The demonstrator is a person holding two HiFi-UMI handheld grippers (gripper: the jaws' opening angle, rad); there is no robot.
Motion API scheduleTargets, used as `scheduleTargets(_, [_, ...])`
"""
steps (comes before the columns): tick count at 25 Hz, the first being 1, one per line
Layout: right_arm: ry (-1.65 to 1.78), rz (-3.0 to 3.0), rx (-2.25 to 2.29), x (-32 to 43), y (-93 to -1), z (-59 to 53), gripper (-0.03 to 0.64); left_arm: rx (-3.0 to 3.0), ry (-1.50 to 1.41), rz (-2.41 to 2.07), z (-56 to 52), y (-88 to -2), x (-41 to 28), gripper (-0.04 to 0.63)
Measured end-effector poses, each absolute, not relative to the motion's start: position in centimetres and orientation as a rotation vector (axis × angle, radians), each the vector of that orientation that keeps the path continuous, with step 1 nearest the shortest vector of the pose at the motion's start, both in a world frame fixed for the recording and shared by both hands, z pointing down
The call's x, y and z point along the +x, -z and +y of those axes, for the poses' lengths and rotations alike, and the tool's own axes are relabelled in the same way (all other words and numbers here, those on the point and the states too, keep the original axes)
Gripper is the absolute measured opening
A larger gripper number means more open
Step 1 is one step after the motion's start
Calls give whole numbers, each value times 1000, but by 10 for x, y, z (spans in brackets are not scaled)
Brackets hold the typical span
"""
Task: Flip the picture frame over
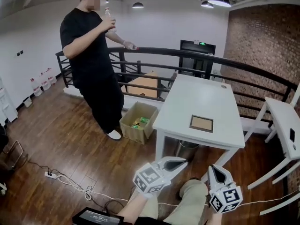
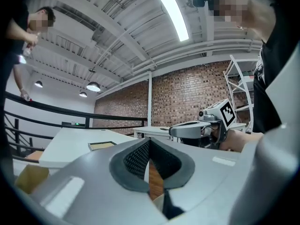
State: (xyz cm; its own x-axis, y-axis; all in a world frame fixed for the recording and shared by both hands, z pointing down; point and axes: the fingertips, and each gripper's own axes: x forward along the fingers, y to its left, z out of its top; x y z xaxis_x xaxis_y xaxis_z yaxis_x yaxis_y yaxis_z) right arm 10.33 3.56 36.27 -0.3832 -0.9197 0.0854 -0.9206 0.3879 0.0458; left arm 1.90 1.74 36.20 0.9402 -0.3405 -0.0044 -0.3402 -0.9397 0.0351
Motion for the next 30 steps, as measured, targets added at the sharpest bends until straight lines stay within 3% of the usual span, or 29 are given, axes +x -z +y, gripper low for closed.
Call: scheduleTargets(30, [29, -2555, 1658, 65, -360, 67, -8, 3082, 16, -603, 47, -363, 2, 15])
